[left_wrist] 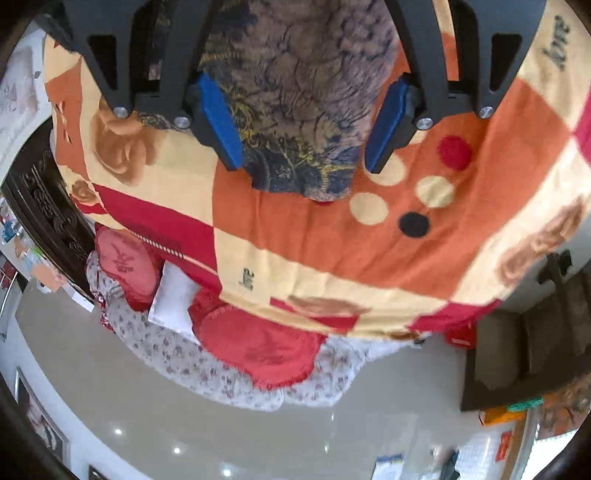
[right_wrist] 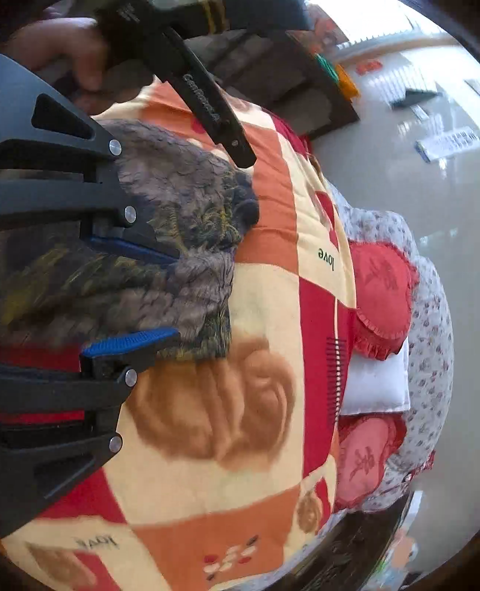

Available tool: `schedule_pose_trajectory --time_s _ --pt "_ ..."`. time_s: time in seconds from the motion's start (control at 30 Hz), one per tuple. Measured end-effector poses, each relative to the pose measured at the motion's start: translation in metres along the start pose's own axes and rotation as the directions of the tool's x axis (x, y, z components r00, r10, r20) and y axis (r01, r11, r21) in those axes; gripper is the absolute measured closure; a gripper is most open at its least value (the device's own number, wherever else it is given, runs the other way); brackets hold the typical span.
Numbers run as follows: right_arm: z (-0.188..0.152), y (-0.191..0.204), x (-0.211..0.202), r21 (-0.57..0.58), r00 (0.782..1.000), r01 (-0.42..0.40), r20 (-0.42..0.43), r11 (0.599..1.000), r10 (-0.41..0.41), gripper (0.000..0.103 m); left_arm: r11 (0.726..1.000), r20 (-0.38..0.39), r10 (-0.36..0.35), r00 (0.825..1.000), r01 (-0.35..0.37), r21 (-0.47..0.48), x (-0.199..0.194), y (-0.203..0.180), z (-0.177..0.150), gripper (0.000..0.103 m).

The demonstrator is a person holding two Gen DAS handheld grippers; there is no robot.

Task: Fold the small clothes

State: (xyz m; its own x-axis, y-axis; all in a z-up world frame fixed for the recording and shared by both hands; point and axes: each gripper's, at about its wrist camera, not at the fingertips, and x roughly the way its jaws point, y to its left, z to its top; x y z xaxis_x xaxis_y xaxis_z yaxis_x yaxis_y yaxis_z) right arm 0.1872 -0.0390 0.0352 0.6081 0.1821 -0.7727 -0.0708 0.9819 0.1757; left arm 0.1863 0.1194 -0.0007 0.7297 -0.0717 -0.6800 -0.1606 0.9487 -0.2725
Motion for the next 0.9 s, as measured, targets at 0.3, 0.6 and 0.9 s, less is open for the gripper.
schedule_pose_trajectory --time_s 0.3,0.6,0.9 --pt "-0.006 -0.018 0.083 -0.133 0.994 0.096 -0.042 0.987 -0.102 0.053 0.995 -0.139 0.088 0.986 -0.079 0.065 0.070 0.008 -0.022 0.014" --pt "-0.010 -0.021 0.078 -0.118 0.996 0.086 -0.017 0.989 -0.088 0.052 0.992 -0.145 0.110 0.983 -0.099 0.078 0.078 0.005 -0.020 0.010" --pt "-0.008 -0.023 0.079 -0.117 0.997 0.076 -0.018 0.990 -0.079 0.052 0.992 -0.144 0.108 0.984 -0.098 0.078 0.078 0.006 -0.021 0.009"
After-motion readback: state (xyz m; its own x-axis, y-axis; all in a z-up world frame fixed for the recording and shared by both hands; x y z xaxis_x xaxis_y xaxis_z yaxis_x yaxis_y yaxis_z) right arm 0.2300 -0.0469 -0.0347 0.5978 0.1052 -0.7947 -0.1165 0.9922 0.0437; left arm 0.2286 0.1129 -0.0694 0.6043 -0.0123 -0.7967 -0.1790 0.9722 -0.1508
